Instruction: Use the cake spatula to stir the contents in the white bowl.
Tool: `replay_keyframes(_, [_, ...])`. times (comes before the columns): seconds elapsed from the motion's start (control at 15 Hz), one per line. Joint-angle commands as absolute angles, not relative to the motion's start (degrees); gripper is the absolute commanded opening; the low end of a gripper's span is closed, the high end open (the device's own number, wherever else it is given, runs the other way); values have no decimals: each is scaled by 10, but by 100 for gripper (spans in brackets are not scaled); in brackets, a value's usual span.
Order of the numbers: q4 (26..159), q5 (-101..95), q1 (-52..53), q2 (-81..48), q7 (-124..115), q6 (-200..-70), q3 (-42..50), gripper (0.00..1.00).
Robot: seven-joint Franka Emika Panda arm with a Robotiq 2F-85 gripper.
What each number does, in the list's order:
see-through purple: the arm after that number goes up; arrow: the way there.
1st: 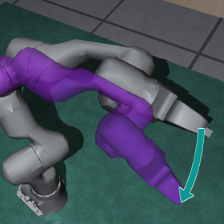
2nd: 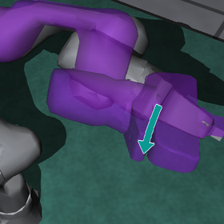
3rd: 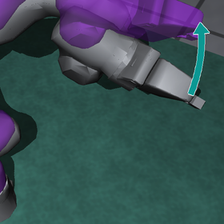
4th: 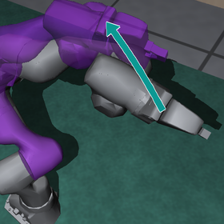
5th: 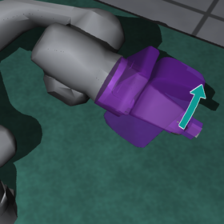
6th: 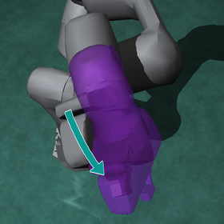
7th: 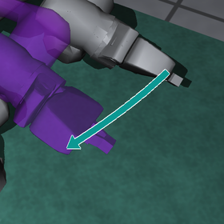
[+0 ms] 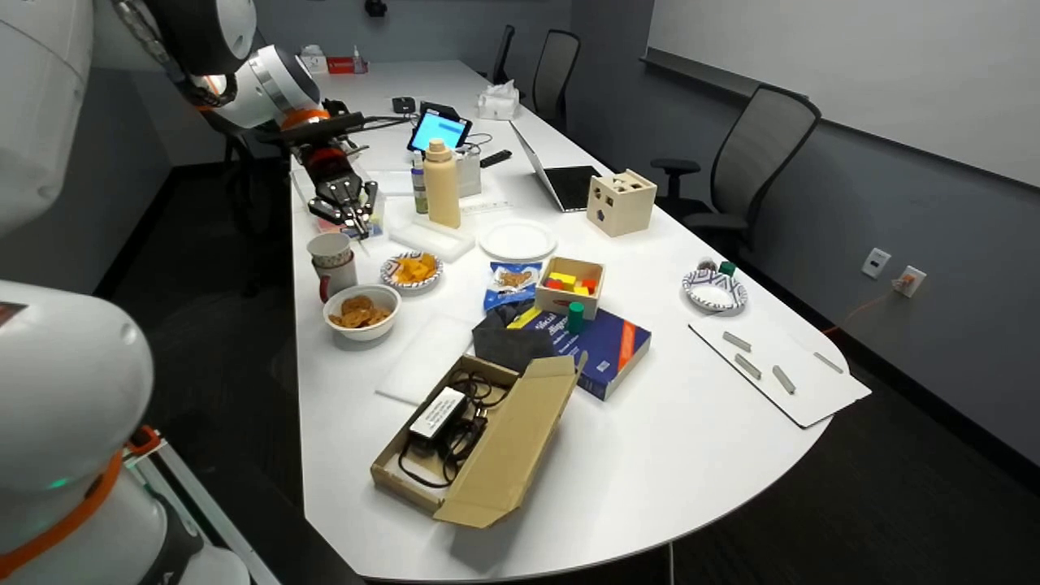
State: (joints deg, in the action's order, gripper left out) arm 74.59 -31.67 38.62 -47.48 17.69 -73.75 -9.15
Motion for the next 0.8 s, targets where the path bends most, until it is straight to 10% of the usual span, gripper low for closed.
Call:
replay_keyframes(0.0, [788,-291,361,-476,216,-697,-123,1])
replay_keyframes(0.73, [815,-295,320,-503,240,-594,-161,1])
